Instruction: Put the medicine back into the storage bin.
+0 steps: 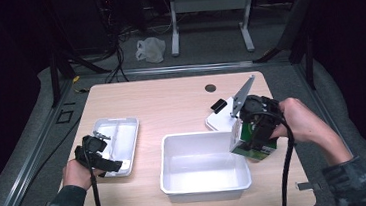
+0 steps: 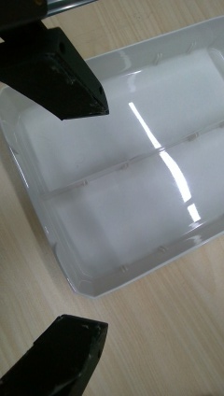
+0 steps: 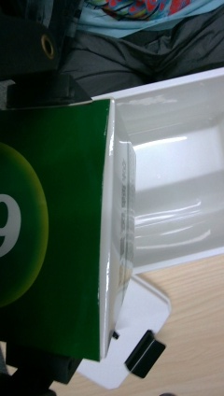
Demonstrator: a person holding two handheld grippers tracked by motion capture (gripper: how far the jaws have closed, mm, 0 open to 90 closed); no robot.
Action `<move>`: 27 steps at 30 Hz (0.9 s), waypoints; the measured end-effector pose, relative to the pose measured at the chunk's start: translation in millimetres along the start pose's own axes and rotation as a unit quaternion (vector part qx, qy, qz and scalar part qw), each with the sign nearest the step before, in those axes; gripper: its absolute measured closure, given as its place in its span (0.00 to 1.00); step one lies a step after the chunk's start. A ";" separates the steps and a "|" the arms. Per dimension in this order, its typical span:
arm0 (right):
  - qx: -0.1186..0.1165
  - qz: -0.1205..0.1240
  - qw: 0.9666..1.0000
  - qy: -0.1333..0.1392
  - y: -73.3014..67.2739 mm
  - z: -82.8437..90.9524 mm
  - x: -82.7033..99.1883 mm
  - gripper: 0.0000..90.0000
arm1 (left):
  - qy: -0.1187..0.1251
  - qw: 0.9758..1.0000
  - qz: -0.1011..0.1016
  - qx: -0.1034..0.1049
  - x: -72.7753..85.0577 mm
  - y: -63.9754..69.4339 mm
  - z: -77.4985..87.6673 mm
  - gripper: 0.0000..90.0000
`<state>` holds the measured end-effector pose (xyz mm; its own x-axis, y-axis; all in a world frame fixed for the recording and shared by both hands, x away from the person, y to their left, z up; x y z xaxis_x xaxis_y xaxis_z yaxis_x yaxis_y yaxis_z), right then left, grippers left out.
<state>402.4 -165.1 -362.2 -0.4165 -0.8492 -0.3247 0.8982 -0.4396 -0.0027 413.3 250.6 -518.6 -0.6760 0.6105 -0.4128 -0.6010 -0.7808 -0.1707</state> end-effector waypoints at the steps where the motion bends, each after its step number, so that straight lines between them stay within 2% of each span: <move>1: -0.002 0.014 1.000 -0.003 -4.1 -4.6 -7.9 0.18 | 0.001 1.000 0.000 0.001 0.0 0.1 -0.2 0.00; 6: -0.010 0.033 0.999 -0.008 -11.0 -20.3 -21.8 0.18 | -0.001 1.000 -0.003 0.001 0.8 0.1 0.2 0.00; 7: -0.012 0.050 0.999 -0.017 -14.9 -30.7 -26.7 0.18 | 0.000 1.000 -0.004 0.003 1.0 -0.4 0.0 0.00; 10: -0.023 0.062 0.997 -0.026 -19.5 -44.9 -31.7 0.18 | 0.000 1.000 -0.002 0.004 1.0 0.6 -1.1 0.00; 17: -0.036 0.070 0.996 -0.044 -22.6 -72.9 -35.6 0.18 | -0.004 1.000 -0.009 0.006 0.4 2.3 -2.3 0.00; 19: -0.035 0.075 0.995 -0.052 -21.8 -86.1 -34.7 0.18 | -0.003 1.000 -0.007 0.006 0.6 2.0 -2.4 0.00; 20: -0.035 0.075 0.995 -0.052 -21.8 -86.1 -34.7 0.18 | -0.003 1.000 -0.007 0.005 0.7 1.7 -2.4 0.00; 21: -0.032 0.078 0.995 -0.054 -20.8 -94.2 -33.8 0.18 | -0.002 1.000 -0.007 0.004 0.9 1.3 -2.1 0.00; 27: -0.036 0.080 0.994 -0.068 -19.3 -114.1 -27.8 0.17 | -0.002 1.000 -0.007 0.005 1.0 1.2 -2.6 0.00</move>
Point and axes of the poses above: each handheld gripper's, and its own axes: z roughly backward along the jaws, x roughly out of its underside, y roughly to its right, the point moved 5 cm from there along -z, roughly forward along the jaws, and after that the axes turned 13 degrees about -z, right-handed, at the moved point
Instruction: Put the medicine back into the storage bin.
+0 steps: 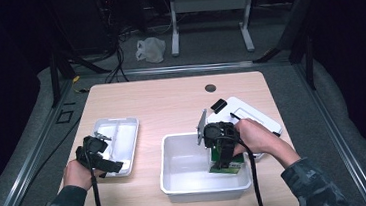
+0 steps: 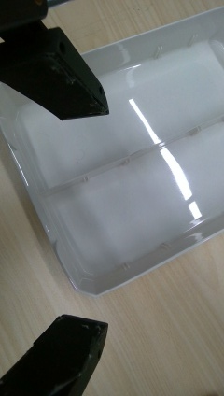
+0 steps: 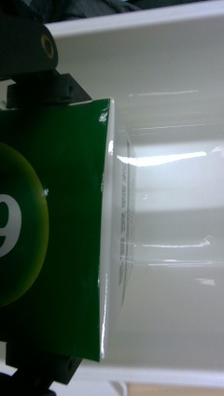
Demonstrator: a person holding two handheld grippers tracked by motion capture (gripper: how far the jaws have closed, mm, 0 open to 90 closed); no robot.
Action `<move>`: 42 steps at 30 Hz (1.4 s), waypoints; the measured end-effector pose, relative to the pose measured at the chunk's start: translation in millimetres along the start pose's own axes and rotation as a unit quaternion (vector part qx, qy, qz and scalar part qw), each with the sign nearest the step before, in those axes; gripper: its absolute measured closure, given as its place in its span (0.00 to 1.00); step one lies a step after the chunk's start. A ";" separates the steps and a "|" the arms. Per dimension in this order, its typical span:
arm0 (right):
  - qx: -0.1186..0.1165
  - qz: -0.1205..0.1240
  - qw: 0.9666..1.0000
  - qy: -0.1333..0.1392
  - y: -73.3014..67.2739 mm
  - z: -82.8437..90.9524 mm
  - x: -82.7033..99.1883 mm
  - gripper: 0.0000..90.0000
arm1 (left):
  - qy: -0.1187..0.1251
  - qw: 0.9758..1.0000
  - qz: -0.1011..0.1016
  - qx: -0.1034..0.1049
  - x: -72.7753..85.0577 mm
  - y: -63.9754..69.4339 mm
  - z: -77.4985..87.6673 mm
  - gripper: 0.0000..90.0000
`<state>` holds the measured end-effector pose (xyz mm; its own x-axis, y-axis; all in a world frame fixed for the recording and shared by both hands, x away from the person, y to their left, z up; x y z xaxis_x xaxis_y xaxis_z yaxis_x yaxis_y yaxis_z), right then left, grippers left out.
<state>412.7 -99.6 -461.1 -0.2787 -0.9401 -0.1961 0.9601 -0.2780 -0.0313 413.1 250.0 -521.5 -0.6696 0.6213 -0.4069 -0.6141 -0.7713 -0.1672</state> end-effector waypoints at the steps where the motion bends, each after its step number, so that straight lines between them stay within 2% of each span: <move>1: 0.000 0.000 1.000 0.000 0.0 0.0 0.0 0.17 | 0.000 1.000 0.000 0.000 0.0 0.0 0.0 0.00; 4: -0.009 0.000 1.000 -0.002 2.1 -10.2 1.4 0.17 | -0.001 1.000 -0.001 0.000 0.0 0.2 -0.2 0.00; 6: -0.006 0.008 1.000 -0.008 3.0 -15.1 2.0 0.17 | -0.001 1.000 0.000 0.001 0.1 0.4 -0.4 0.00; 9: -0.012 0.006 1.000 -0.016 3.1 -20.3 4.3 0.17 | -0.001 1.000 0.002 0.000 0.4 0.4 -0.4 0.00; 16: -0.005 0.012 1.000 -0.023 7.3 -32.6 8.4 0.17 | -0.003 1.000 -0.001 0.002 0.2 0.7 -0.8 0.00; 22: 0.011 0.024 0.999 -0.033 8.1 -43.4 9.5 0.17 | -0.004 1.000 -0.001 0.001 0.8 0.3 -1.3 0.00; 30: 0.023 0.040 0.998 -0.054 2.4 -58.1 10.1 0.17 | -0.006 1.000 -0.003 0.001 1.0 0.4 -1.4 0.00; 42: 0.031 0.032 0.996 -0.074 0.6 -67.5 10.7 0.16 | -0.007 1.000 -0.005 -0.002 0.4 1.6 -1.3 0.00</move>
Point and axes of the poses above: each handheld gripper's, and its own axes: z roughly backward along the jaws, x roughly out of its underside, y roughly to its right, the point moved 5 cm from there along -z, roughly forward along the jaws, and after that the axes turned 13 degrees about -z, right-handed, at the moved point
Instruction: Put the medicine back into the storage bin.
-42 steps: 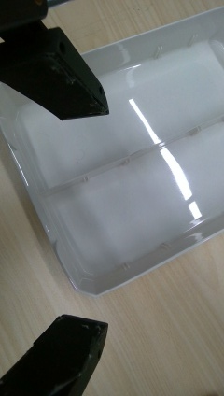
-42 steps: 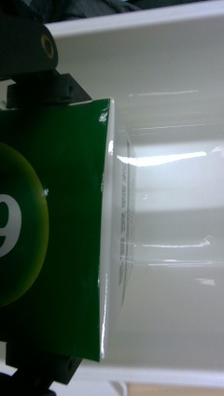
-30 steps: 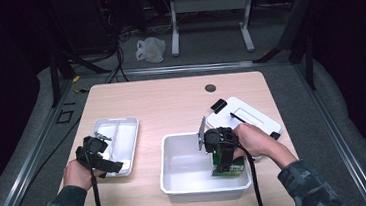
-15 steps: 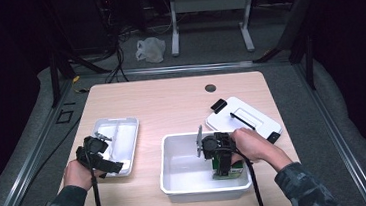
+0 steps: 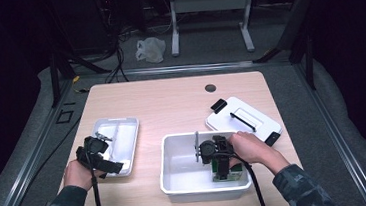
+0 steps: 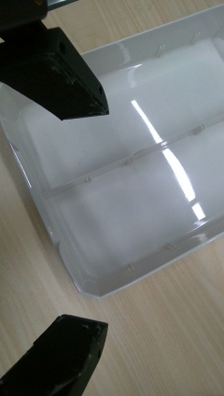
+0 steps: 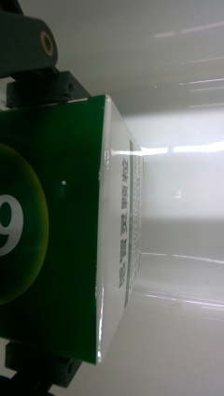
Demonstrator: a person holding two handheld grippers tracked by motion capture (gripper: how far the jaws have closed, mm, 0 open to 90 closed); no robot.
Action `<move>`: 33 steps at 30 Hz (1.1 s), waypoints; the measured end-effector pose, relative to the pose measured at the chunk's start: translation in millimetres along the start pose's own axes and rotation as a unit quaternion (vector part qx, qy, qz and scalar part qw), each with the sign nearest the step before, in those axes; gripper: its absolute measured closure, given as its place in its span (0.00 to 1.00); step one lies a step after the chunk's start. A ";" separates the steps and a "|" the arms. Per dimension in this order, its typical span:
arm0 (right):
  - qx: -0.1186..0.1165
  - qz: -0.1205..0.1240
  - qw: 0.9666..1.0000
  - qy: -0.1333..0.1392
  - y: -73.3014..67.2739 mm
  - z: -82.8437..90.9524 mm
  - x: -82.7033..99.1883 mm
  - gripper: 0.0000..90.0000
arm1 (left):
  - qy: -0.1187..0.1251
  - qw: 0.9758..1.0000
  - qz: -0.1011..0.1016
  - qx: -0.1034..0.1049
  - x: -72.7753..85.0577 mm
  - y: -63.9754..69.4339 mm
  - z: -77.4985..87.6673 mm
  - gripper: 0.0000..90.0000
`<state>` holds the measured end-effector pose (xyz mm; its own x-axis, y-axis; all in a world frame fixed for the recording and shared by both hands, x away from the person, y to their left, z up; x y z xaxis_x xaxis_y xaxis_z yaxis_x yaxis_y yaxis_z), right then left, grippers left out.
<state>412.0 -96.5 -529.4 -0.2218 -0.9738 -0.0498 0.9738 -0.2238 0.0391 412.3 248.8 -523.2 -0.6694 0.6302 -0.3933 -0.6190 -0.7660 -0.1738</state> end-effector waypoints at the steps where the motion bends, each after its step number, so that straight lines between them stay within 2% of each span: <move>1: 0.000 0.001 1.000 0.000 0.2 -0.4 -0.3 0.16 | 0.000 1.000 0.002 0.000 -0.1 0.4 -0.2 0.00; 20: -0.001 -0.003 1.000 -0.027 -0.3 -6.3 -2.3 0.15 | -0.007 1.000 -0.005 0.001 -0.1 3.0 -1.5 0.00; 22: 0.005 -0.003 0.999 -0.032 -0.5 -6.3 -2.3 0.15 | -0.008 1.000 -0.006 0.001 -0.1 3.2 -1.6 0.00; 23: -0.001 -0.005 0.999 -0.035 -0.8 -6.7 -2.2 0.15 | -0.008 1.000 -0.007 0.002 -0.2 3.5 -1.7 0.00; 30: -0.001 -0.007 0.999 -0.036 0.6 -4.9 -0.7 0.13 | -0.012 1.000 -0.007 0.001 0.0 3.6 -2.5 0.00; 33: -0.002 -0.018 1.000 -0.022 2.7 0.6 -0.2 0.08 | -0.011 1.000 -0.005 0.000 0.0 3.1 -1.7 0.00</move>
Point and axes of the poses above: each handheld gripper's, and its own axes: z roughly backward along the jaws, x roughly out of its underside, y roughly to its right, the point moved 5 cm from there along -z, roughly forward along the jaws, and after that the axes turned 13 degrees about -z, right-handed, at the moved point
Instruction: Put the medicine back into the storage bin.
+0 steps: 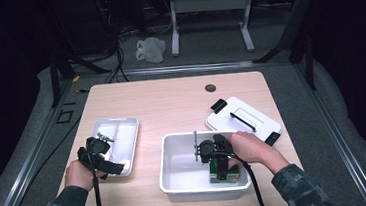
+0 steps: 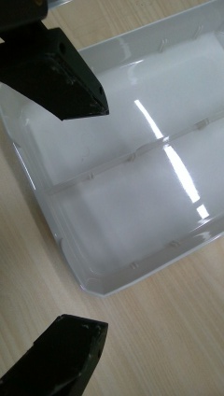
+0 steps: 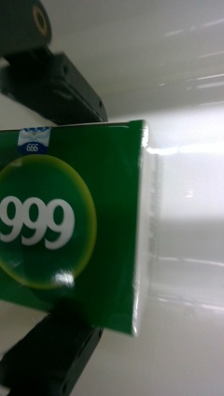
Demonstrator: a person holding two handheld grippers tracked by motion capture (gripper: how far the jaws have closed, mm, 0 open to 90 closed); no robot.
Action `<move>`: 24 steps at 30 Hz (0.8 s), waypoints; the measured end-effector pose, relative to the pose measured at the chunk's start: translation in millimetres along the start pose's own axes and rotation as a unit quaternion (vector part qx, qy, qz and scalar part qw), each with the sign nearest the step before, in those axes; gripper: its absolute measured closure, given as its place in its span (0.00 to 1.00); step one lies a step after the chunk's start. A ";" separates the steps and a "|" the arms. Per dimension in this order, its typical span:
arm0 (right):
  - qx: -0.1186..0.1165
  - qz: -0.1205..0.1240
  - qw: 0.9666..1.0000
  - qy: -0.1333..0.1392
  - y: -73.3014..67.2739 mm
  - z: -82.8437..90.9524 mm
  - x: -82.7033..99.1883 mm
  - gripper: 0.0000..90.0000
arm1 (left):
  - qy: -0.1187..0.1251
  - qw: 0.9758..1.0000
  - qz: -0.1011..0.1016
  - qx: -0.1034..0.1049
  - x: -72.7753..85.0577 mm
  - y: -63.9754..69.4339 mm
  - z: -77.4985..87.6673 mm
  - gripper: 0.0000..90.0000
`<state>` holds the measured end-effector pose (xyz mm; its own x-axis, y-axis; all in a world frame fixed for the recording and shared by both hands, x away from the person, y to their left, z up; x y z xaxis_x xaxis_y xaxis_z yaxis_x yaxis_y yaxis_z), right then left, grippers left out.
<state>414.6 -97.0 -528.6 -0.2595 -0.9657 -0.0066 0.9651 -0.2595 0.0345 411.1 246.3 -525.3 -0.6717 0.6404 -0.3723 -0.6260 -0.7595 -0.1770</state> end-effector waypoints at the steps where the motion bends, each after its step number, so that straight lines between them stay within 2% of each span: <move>1: -0.010 -0.008 1.000 0.023 0.3 6.8 0.4 0.07 | 0.001 1.000 0.002 0.000 0.3 -0.6 0.6 0.00; 2: -0.010 -0.008 1.000 0.023 0.3 6.8 0.4 0.07 | 0.001 1.000 0.002 0.000 0.3 -0.6 0.6 0.00; 3: -0.019 -0.016 0.999 0.043 -0.4 12.8 2.1 0.07 | 0.002 1.000 0.004 0.000 0.3 -1.6 1.6 0.00; 4: -0.019 -0.016 0.999 0.043 -0.4 12.8 2.1 0.07 | 0.002 1.000 0.004 0.000 0.3 -1.6 1.6 0.00; 5: -0.031 -0.025 0.997 0.062 -1.7 18.1 4.4 0.05 | 0.003 1.000 0.009 0.000 0.2 -2.5 2.4 0.00; 6: -0.026 -0.031 0.997 0.073 -1.7 21.2 5.7 0.04 | 0.003 1.000 0.009 0.000 0.2 -2.5 2.4 0.00; 7: -0.026 -0.031 0.997 0.073 -1.7 21.2 5.7 0.04 | 0.001 1.000 0.009 0.001 0.2 -3.5 3.3 0.00; 8: -0.038 -0.036 0.995 0.080 -3.1 23.5 7.1 0.04 | 0.000 1.000 0.014 0.002 0.0 -4.0 4.0 0.00; 9: -0.040 -0.046 0.994 0.094 -4.8 29.6 10.1 0.03 | 0.000 1.000 0.016 0.002 -0.2 -6.1 5.8 0.01; 10: -0.040 -0.046 0.994 0.094 -4.8 29.6 10.1 0.03 | 0.000 1.000 0.016 0.002 -0.2 -6.1 5.8 0.01; 12: -0.047 -0.055 0.992 0.108 -6.7 36.3 13.6 0.03 | -0.003 1.000 0.019 0.004 -0.1 -6.7 6.5 0.01; 13: -0.045 -0.073 0.988 0.130 -8.3 43.5 17.8 0.03 | -0.005 1.000 0.018 0.003 0.0 -7.5 6.7 0.01; 14: -0.045 -0.073 0.988 0.130 -8.3 43.5 17.8 0.03 | -0.006 1.000 0.018 0.003 -0.2 -8.0 7.0 0.01; 16: -0.040 -0.085 0.985 0.146 -8.2 51.7 23.0 0.04 | -0.010 1.000 0.020 0.002 -1.0 -9.1 7.6 0.01; 20: -0.031 -0.126 0.975 0.178 -7.9 66.5 36.8 0.02 | -0.013 1.000 0.019 -0.001 -4.7 -12.8 9.1 0.01; 22: -0.022 -0.152 0.968 0.198 -5.5 73.3 45.4 0.02 | -0.016 1.000 0.022 0.001 -6.8 -15.4 8.1 0.01; 23: -0.013 -0.181 0.960 0.216 -3.0 79.6 55.8 0.00 | -0.020 1.000 0.020 0.002 -9.3 -19.5 6.8 0.01; 24: -0.013 -0.181 0.960 0.216 -3.0 79.6 55.8 0.00 | -0.020 1.000 0.020 0.002 -9.3 -19.5 6.8 0.01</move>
<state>394.4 -149.9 -449.5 -0.5440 -0.7225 -0.4267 0.8171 -0.5718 -0.0737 426.8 255.9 -512.2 -0.7114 0.6135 -0.3429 -0.5994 -0.7844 -0.1596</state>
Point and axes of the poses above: each handheld gripper's, and its own axes: z roughly backward along the jaws, x roughly out of its underside, y roughly to its right, the point moved 5 cm from there along -z, roughly forward along the jaws, and after that the axes turned 13 degrees about -z, right-handed, at the moved point
